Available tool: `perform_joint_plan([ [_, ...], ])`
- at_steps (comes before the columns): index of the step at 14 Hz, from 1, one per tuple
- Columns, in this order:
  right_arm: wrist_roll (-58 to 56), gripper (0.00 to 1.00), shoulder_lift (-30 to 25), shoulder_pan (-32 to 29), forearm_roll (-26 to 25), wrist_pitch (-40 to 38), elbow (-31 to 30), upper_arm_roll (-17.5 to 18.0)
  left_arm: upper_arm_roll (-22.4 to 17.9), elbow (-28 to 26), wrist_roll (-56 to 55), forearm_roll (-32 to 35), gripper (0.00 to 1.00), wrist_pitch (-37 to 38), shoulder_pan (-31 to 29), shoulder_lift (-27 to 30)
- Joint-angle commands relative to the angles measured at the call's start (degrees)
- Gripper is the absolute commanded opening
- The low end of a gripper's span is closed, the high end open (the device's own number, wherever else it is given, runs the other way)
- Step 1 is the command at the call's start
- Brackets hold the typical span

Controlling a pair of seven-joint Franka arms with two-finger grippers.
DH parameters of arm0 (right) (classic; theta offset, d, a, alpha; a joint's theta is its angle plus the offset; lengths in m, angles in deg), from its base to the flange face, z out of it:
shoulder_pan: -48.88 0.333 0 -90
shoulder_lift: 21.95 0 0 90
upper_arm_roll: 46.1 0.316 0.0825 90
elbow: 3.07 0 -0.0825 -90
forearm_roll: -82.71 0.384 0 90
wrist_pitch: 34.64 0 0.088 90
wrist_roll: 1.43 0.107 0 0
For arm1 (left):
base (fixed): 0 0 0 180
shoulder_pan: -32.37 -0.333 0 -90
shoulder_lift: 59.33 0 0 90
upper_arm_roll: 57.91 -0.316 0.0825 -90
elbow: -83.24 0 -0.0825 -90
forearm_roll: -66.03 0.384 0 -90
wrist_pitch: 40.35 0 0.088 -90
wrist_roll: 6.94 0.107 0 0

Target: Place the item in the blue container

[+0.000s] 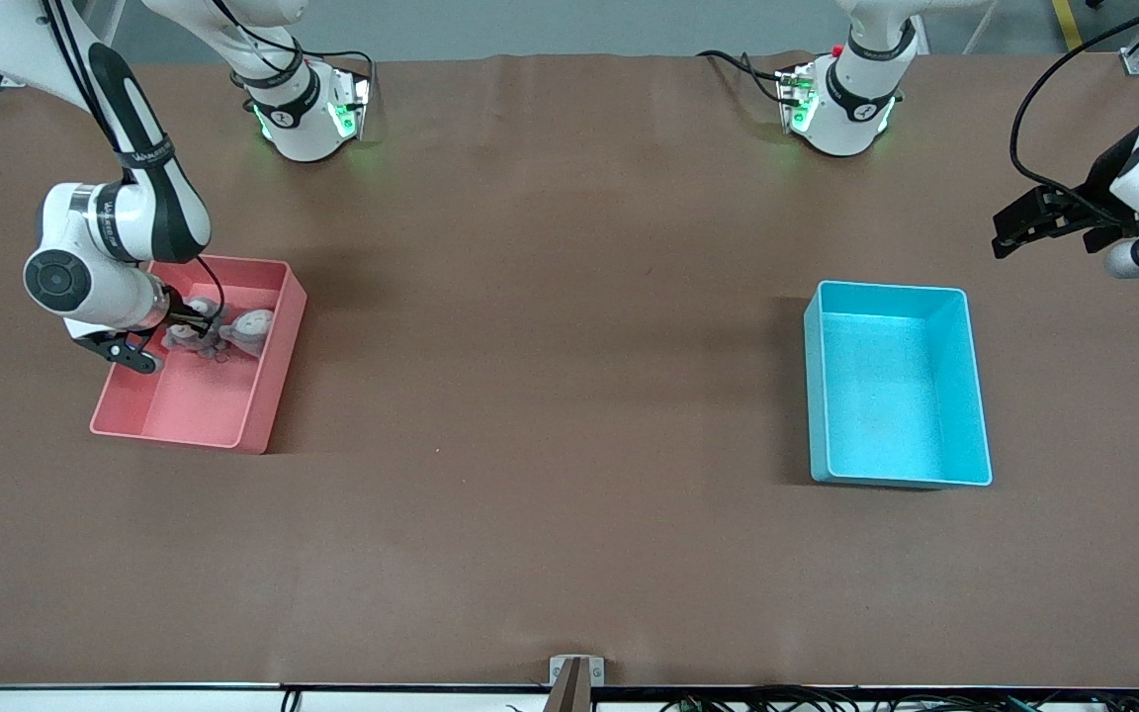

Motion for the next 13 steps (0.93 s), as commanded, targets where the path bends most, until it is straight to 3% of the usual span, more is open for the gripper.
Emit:
perform_joint_plan([
  [1, 1.9, 0.00, -0.1, 1.5, -1.5, -7.0, 4.1, 0.2, 0.1, 0.5, 0.6, -0.6, 1.00, 1.0, 0.0, 0.0],
  [6, 2.2, 0.00, -0.1, 4.9, 0.1, -25.8, 16.6, 0.5, 0.1, 0.5, 0.7, -0.6, 1.00, 1.0, 0.0, 0.0],
  [10, 9.7, 0.00, -0.1, 9.5, 13.4, -43.9, 30.5, 0.4, 0.1, 0.5, 1.0, -0.6, 1.00, 1.0, 0.0, -0.1],
  [13, 24.3, 0.00, -0.2, 15.2, 22.8, -43.9, 32.5, 0.5, 0.1, 0.6, 1.1, -0.6, 1.00, 1.0, 0.0, -0.2],
])
